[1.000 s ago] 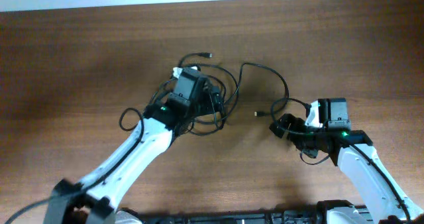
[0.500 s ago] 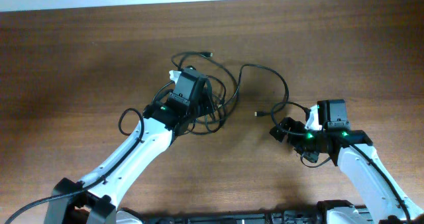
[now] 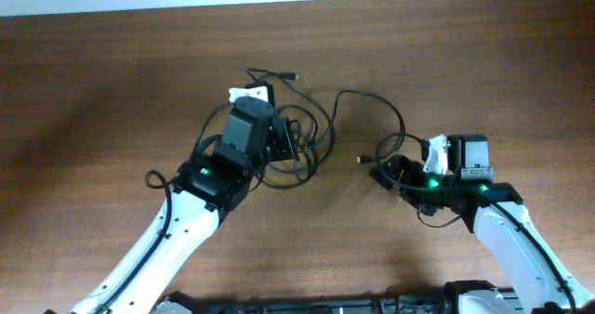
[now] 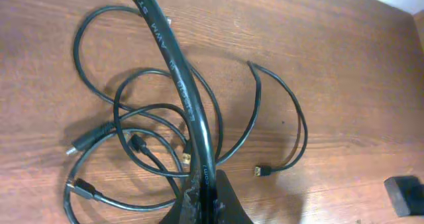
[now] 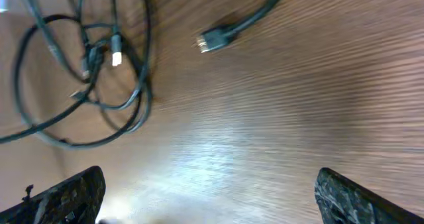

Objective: Untangle cables
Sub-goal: 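Move right gripper back toward the left gripper to grab loops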

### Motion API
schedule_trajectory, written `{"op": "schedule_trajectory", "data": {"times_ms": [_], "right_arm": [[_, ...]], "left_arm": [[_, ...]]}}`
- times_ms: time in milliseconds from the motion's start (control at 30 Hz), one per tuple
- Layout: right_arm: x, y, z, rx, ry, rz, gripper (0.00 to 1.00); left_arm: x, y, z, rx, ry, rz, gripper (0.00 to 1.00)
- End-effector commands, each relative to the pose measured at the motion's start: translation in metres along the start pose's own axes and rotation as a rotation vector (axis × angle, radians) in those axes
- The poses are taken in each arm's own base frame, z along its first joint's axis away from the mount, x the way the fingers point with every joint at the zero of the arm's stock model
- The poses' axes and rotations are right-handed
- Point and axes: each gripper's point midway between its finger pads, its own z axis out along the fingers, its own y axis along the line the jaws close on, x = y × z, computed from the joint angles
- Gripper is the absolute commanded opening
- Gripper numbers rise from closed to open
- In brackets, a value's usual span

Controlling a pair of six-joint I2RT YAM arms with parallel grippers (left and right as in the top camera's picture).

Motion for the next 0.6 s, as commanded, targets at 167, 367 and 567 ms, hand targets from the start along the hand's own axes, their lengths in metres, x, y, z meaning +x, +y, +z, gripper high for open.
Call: {"op": "schedule_trajectory", "data": {"times_ms": [167,367,567], "right_arm": [[-0.015,0.048,-0.003,-0.212,-0.019,0.034,0.99],[-0.034,0.102,0.013,-0.252,-0.208,-0.043,0.99],[-0.039,0.13,0.064,-0.337,-0.242,0.056,0.99]], "left_arm": [[-0.013,-0.008,-0.009,0.027,-0.049,0.139,0.0],[-0.035,-0.044,-0.018,0.187,-0.148,0.281,0.0],[-0.049,-0.049,-0.024,0.197,-0.214,0.279,0.0]]}}
